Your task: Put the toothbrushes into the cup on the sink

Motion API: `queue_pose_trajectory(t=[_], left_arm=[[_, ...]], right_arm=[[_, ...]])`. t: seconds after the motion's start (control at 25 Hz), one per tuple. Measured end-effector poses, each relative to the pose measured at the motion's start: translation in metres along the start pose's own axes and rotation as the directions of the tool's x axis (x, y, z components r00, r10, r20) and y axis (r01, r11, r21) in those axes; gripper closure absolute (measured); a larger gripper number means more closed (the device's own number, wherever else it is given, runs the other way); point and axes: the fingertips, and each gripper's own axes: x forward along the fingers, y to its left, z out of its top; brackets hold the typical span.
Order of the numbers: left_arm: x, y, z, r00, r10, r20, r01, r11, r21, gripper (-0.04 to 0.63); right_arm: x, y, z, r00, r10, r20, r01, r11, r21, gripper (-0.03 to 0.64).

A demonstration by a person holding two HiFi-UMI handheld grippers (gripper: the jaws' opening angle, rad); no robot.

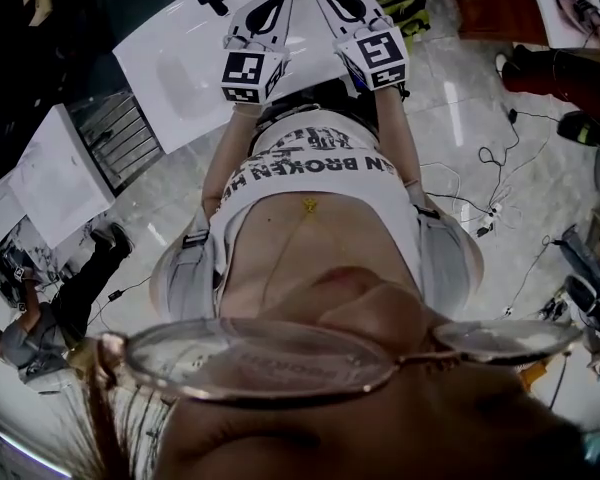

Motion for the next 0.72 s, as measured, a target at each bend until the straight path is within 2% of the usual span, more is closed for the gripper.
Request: queue_pose_trajectory(t=[0.32,0.72], left_arm=[[-0.012,-0.003,0.028,0.998,0.013,0.068,-0.013,1.0,-0.008,0.581],[-0.016,-0.006,0.02,0.998,0.01,0.057,-0.009,1.0,-0.015,0.581]], right_arm=[[-0.008,0.016,0.034,0.993,0.044,0.11,-0.039,0.998,-0.048,0.592],[-0.007,0.028,0.035,0.992,0.077,0.097,-0.069,0.994,-0.089,0.592]])
